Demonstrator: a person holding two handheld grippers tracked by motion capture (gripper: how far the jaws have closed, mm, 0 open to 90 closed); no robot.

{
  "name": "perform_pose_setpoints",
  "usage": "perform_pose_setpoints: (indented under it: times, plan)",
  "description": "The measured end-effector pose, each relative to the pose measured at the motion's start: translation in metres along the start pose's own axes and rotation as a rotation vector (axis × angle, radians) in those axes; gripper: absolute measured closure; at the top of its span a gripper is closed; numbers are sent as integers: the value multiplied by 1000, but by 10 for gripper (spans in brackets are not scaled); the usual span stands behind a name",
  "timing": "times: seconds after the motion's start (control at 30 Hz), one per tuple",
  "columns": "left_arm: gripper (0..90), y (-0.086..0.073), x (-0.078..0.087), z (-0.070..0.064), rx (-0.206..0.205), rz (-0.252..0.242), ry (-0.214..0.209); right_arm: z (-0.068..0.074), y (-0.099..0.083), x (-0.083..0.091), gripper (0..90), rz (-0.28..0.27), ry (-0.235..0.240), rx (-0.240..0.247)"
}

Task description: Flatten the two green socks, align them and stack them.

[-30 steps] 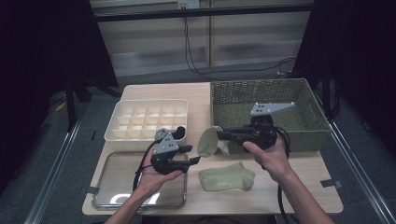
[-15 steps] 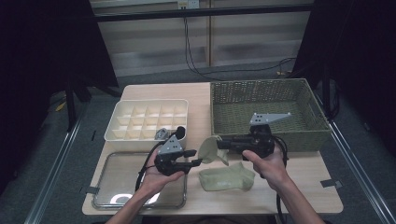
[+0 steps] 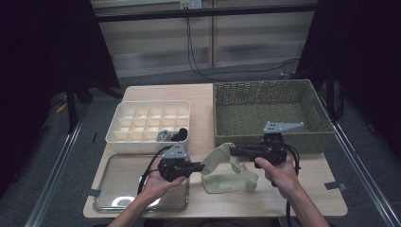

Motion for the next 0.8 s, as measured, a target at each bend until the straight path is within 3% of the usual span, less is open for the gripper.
perform_pose_setpoints:
  times: [0.33,0.8]
  plan:
    - [885,-6,6,-15,-4,22,-60,-18,-16,11,837,4,-51,-48]
    - [886,-13,11,-41,18,79,-142,-30,-57,28,836,39,-96,-131]
Point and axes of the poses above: each handheld gripper's, and its own axes: x roughly backward along the jaws, y roughly out of its top, z roughly to its left, the point moved 9 cm from there along -x, roughly forward along the jaws, and after that the axes turned 1 degree about -z, right-handed, at the moved point
